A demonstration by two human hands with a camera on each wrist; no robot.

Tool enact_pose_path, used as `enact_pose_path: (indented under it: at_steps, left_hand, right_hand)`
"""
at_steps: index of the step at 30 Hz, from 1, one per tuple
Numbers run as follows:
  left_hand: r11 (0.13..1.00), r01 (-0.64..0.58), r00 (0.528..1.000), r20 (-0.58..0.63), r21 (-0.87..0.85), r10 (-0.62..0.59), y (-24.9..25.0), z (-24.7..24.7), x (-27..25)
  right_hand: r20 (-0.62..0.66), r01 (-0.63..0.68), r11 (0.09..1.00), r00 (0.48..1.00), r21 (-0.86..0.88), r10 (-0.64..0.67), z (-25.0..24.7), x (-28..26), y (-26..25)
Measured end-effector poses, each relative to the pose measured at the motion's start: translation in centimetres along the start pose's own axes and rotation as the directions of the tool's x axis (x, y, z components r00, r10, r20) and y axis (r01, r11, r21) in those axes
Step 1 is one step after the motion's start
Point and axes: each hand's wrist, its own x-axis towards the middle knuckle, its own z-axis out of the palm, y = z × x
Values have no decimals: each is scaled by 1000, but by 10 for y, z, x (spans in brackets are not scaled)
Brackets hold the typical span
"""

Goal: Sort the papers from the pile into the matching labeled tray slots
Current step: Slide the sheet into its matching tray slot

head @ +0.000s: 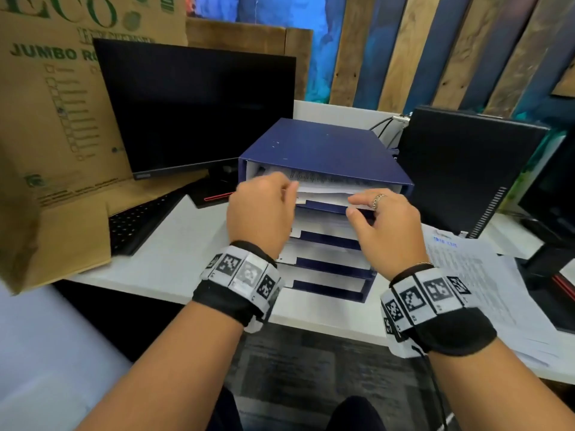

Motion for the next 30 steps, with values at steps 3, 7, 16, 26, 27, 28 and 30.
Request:
enact_pose_path:
  at_steps: [3, 7, 16, 26, 27, 28, 30]
  left_hand:
    - [959, -285, 954, 105, 8, 282, 10, 21, -13]
    - [930, -354, 910, 264, 98, 319, 13, 41, -12]
    - [943, -280, 878, 446, 181, 175, 22, 36, 15]
    - [985, -165, 930, 342, 51, 138, 33, 39, 6]
    - [989, -145, 951, 275, -15, 143, 42, 40, -2]
    - [986, -152, 965, 207, -73, 164, 49, 42, -10]
    - [963, -178, 972, 117, -200, 204, 65, 48, -31]
  right_hand:
    - [69, 10, 1000, 998, -26, -8, 13, 5, -3]
    - [144, -7, 999, 990, -34, 12, 17, 10, -6]
    - [316, 64, 932, 947, -358, 56, 9, 21, -8]
    - [191, -3, 1000, 982, -25, 7, -1, 6, 3]
    - [104, -19, 1000, 994, 22, 17, -4, 0, 10]
    - [12, -30, 997, 999, 67, 30, -6, -6, 14]
    - [-98, -81, 990, 991, 111, 92, -9, -16, 30]
